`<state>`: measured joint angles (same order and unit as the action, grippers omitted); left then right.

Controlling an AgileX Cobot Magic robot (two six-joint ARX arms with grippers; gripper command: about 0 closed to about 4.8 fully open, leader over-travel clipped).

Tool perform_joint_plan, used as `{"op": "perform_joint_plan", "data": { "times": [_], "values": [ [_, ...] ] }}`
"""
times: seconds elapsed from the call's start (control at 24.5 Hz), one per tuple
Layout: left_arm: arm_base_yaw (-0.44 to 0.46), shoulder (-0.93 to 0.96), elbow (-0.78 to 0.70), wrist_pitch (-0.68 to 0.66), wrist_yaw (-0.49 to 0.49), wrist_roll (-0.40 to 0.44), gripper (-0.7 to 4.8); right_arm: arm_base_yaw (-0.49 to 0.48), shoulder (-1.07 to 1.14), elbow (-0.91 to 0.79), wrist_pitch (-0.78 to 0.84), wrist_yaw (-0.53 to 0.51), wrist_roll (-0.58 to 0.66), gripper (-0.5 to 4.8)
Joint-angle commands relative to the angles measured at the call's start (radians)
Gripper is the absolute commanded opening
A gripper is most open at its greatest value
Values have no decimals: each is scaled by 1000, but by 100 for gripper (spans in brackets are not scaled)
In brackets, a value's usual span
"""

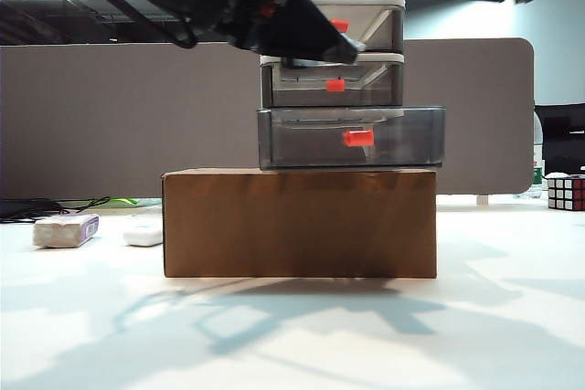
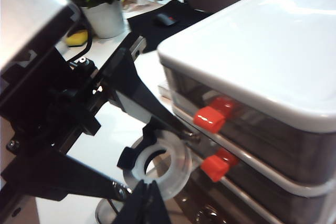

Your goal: Open the third layer of the drawer on the table, pick up the transparent tape on the table and put it in, and finally close the drawer.

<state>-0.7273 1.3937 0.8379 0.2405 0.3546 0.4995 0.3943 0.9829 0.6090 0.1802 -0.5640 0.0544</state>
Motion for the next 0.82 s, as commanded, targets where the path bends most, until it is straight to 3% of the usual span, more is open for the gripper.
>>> {"op": "perform_joint_plan", "data": {
  "times": [0.04, 0.12, 0.16, 0.29, 0.82],
  "values": [
    [-9, 28, 22, 8, 30, -4, 176, -10, -35, 6, -13, 9, -10, -5],
    [-25, 39, 22, 0, 50, -3, 195, -16, -61, 6, -16, 12, -10, -5],
    [-41, 46, 22, 0, 49, -3, 259, -17, -74, 6, -21, 12, -10, -5],
    [-51, 47, 21, 0, 50, -3, 342, -17, -85, 6, -27, 12, -10, -5],
    [-57, 47, 21, -14, 39, -2, 344, -17, -90, 6, -48, 11, -10, -5]
  ]
}}
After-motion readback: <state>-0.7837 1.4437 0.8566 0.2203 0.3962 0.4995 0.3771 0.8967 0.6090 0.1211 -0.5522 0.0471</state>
